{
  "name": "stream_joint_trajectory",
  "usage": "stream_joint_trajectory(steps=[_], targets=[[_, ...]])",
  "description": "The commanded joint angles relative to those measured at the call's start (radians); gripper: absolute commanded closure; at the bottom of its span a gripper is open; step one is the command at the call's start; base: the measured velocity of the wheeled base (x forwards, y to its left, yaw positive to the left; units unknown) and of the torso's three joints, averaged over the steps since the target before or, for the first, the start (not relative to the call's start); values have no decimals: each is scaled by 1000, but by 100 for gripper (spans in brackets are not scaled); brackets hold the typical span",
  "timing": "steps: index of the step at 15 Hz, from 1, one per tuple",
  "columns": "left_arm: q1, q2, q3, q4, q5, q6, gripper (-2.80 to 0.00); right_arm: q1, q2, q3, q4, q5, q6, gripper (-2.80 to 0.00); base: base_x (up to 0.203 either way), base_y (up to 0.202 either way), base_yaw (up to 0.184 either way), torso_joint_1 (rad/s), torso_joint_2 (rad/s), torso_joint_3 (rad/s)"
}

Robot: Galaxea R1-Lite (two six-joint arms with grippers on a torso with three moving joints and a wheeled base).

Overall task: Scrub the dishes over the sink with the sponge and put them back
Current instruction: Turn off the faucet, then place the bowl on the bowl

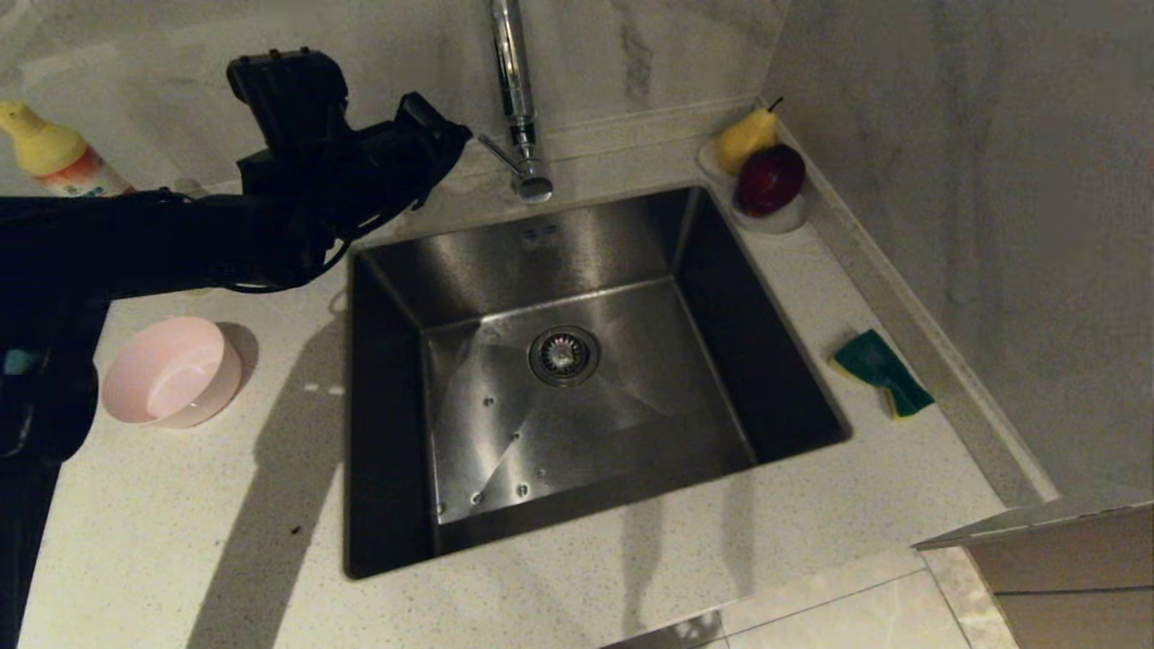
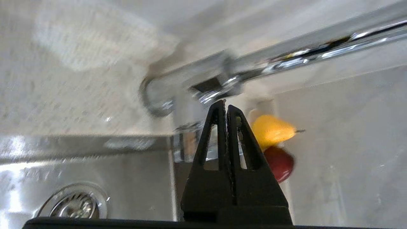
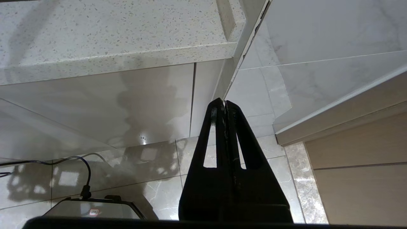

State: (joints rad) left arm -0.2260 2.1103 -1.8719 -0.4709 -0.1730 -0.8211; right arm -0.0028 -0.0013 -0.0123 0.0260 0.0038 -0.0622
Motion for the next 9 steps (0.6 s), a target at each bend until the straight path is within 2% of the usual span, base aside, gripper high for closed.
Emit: stream_joint_trajectory(steps=[1,9], targets=[[-1,-67,2,-3,13,-6,0,1,0,0,0,1,-1,0,0,0,0,0,0,0],[-75,-77,15,-2,25,-18,0,0,0,0,0,1,-1,0,0,0,0,0,0,0]])
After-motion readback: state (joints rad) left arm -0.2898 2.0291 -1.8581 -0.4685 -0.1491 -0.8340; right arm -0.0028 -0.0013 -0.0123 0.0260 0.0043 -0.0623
